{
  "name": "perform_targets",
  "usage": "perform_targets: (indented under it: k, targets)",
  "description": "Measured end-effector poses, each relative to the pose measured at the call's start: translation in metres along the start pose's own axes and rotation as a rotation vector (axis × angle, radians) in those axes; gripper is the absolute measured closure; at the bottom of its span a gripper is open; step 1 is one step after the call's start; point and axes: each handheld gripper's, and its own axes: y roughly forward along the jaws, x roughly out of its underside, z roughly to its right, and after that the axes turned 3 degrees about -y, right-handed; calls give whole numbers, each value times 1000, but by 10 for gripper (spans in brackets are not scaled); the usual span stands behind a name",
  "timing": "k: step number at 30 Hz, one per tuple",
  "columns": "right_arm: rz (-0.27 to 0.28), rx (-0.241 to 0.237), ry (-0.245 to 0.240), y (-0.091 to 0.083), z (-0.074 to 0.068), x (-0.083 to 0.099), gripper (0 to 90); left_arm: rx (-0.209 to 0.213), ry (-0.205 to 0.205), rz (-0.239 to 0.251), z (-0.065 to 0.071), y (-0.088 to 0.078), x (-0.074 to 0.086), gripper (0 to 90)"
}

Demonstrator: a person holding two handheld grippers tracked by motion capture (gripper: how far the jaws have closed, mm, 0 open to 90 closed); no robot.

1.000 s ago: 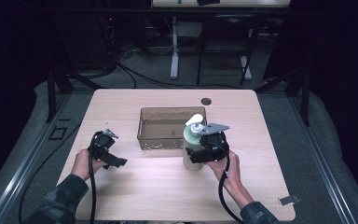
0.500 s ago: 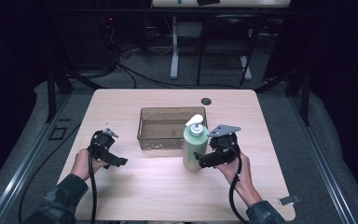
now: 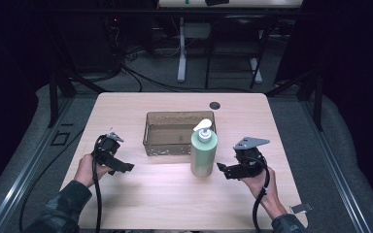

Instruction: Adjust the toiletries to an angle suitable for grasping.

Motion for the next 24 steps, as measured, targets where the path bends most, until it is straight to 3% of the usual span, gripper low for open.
perform_targets:
  k: [6, 13, 24]
  targets:
    - [38, -48, -68, 8, -11, -15, 324, 0, 4, -6, -1, 1, 1, 0]
    - [59, -66, -86, 16, -19, -23, 429, 7, 1, 1, 0, 1, 0, 0]
    - [65, -72, -84, 22, -24, -26, 442, 20, 16, 9, 4, -3, -4, 0]
